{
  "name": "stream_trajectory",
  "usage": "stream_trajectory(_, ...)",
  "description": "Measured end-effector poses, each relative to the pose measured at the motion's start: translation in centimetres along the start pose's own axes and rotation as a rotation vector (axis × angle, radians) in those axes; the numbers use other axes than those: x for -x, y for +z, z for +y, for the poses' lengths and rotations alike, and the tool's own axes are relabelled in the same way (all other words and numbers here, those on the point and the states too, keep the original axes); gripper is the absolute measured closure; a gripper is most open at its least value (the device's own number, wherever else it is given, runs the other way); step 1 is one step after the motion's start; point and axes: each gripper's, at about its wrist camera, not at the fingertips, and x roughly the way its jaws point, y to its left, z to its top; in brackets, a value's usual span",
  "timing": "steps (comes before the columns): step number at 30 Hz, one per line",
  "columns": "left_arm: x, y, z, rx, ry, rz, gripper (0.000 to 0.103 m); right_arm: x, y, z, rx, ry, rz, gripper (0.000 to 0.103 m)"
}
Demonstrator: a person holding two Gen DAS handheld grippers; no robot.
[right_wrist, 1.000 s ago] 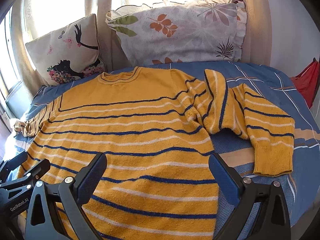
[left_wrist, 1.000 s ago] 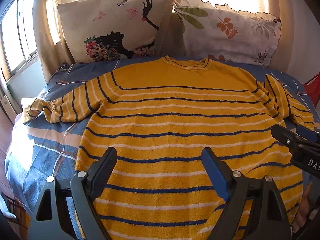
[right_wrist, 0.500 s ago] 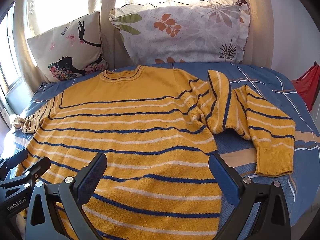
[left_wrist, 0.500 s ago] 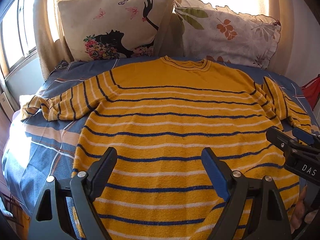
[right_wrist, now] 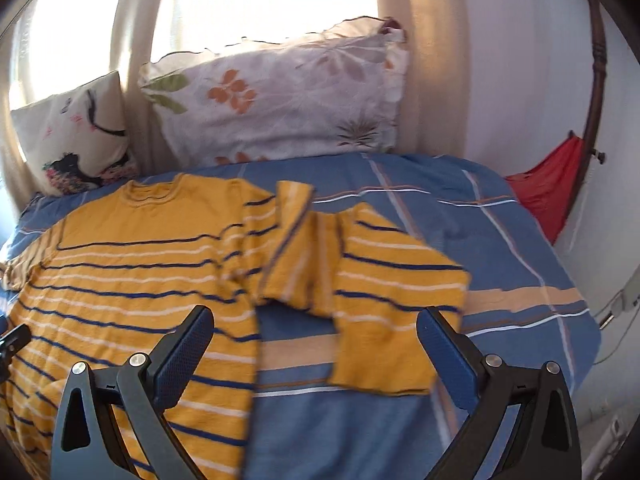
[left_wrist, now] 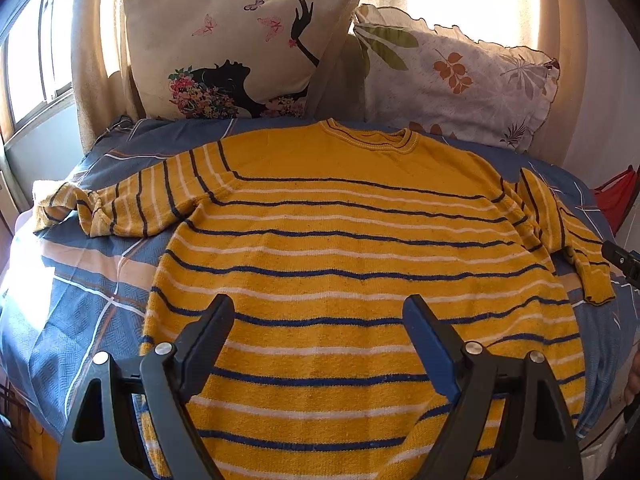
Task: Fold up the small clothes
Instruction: 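Grasp the sleeve cuff with the right tool and lay it out flat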
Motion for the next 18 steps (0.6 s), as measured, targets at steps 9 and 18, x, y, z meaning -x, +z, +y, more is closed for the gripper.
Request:
stream_trajectory(9,-0.2,0.0,-0.1,-0.01,-0.001,0.007,0.018,-5.5,-1.6,-2.8,0.108,0.022,0.121,0.005)
stream_trajectory(18,0.8,1.3,3.2,0.045,0.048,-0.038,0.018,-4.7,5.2,-11.7,-0.077,-0.124,0.039,0.09)
